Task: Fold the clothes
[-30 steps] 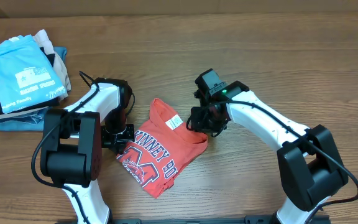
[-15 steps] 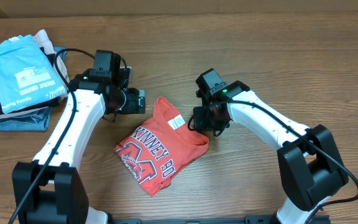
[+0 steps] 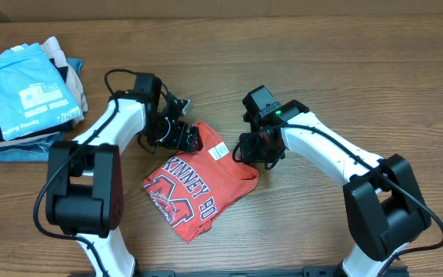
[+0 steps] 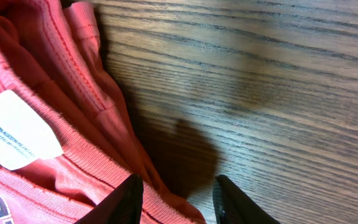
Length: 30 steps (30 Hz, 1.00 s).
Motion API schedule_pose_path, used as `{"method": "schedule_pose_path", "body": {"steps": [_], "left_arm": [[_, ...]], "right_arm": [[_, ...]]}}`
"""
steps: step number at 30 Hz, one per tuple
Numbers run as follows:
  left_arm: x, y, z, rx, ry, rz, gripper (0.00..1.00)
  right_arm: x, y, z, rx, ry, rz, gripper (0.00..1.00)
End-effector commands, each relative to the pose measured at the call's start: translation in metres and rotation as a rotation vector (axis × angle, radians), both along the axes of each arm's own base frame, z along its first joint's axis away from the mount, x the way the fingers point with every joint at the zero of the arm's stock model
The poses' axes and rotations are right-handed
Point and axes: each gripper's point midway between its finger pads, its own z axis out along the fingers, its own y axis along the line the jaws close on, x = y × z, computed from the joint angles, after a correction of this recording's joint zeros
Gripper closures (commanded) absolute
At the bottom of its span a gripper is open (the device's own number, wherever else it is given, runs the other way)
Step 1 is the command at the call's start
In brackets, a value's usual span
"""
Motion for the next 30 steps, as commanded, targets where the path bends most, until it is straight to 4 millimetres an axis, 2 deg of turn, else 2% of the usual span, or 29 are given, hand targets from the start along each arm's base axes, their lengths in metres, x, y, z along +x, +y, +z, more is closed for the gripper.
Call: {"method": "schedule_pose_path", "body": {"steps": [1, 6, 8, 11, 13, 14, 21, 25, 27, 29, 30], "left_arm": [[0.003, -0.011, -0.001, -0.090, 0.003, -0.050, 0.05], [-0.008, -0.022, -0.016, -0.133, 0.073, -0.065, 0.11], [-0.011, -0.024, -0.020, -0.143, 0.089, -0.068, 0.17], [-0.011, -0.024, -0.020, -0.145, 0.094, -0.066, 0.37], [-0.012, -0.024, -0.020, -0.145, 0.098, -0.066, 0.39], [-0.013, -0.024, -0.020, -0.144, 0.104, -0.066, 0.44], [-0.029, -0.030, -0.019, -0.140, 0.141, -0.120, 0.43], [-0.040, -0.038, -0.018, -0.137, 0.156, -0.173, 0.36], [-0.044, -0.042, -0.018, -0.135, 0.163, -0.188, 0.36], [-0.049, -0.045, -0.018, -0.131, 0.169, -0.212, 0.37], [-0.052, -0.047, -0.018, -0.132, 0.170, -0.231, 0.44]], "right_arm": [[0.003, -0.002, 0.000, -0.005, -0.009, -0.003, 0.60], [0.002, -0.002, 0.000, -0.006, -0.007, -0.003, 0.60], [0.001, -0.002, 0.000, -0.006, -0.001, -0.002, 0.60], [-0.001, -0.004, 0.000, -0.012, 0.008, -0.002, 0.60], [-0.002, -0.004, 0.000, -0.013, 0.009, -0.002, 0.60], [-0.001, -0.004, 0.000, -0.012, 0.008, -0.003, 0.60], [0.000, -0.006, 0.000, -0.015, 0.006, -0.008, 0.59], [0.002, -0.012, 0.000, -0.019, 0.013, -0.024, 0.59], [0.002, -0.015, -0.001, -0.022, 0.018, -0.033, 0.59], [0.003, -0.018, -0.001, -0.024, 0.023, -0.042, 0.60], [0.004, -0.020, -0.001, -0.025, 0.025, -0.048, 0.59]]}}
